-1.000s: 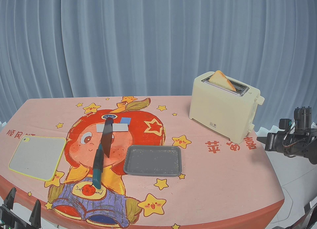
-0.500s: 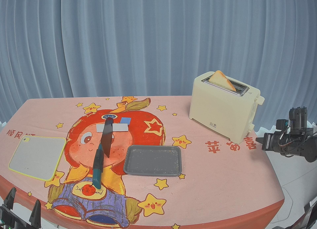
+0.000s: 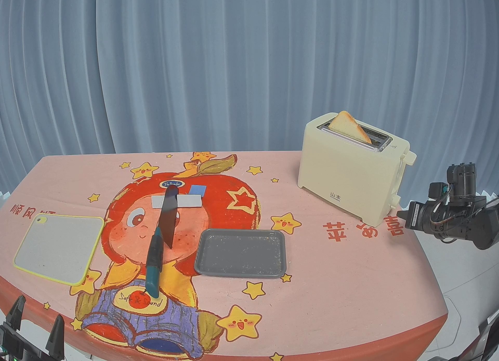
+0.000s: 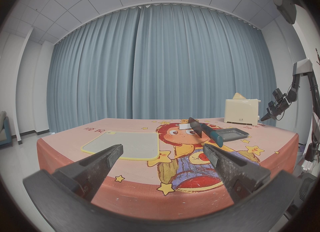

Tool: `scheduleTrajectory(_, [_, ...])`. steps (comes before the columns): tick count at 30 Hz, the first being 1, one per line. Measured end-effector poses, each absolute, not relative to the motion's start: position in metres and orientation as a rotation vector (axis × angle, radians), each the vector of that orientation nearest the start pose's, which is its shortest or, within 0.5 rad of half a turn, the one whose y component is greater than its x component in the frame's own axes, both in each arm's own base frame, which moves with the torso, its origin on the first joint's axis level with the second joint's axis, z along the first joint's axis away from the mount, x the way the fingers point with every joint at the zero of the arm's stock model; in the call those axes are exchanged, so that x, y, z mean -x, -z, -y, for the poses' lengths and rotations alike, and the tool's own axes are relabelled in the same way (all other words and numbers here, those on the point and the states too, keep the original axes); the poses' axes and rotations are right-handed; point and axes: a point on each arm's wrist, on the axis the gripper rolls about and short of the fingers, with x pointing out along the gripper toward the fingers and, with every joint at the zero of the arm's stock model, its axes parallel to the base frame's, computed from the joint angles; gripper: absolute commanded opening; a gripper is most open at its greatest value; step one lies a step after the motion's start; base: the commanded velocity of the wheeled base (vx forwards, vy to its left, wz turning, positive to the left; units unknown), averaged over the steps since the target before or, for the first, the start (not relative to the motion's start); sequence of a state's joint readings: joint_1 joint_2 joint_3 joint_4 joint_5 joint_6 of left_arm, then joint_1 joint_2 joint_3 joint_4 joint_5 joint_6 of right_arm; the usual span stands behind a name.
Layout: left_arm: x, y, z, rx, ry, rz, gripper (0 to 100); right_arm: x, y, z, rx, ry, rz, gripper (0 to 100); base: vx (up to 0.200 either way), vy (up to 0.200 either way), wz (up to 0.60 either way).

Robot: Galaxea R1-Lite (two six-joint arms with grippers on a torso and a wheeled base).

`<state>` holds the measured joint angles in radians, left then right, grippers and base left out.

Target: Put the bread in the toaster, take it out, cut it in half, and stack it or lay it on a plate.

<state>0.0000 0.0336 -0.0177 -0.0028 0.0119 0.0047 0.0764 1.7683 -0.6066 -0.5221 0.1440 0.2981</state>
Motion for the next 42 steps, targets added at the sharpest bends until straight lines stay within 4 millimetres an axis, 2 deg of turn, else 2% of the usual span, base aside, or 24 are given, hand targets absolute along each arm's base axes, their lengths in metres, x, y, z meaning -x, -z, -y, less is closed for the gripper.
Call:
scheduleTrajectory(23, [0.021,-0.081,0.0,-0.005,-0.011,-0.013,100,-0.296,-0.097,-0.026,-0.39,-0.084,-0.679,0,0.0,0.0,0.0])
scheduleTrajectory(42, [0.021,-0.081,0.0,-0.005,-0.012,-0.013,100,-0.296,-0.097,-0.028,-0.381,-0.069,-0.678,0,0.0,0.0,0.0])
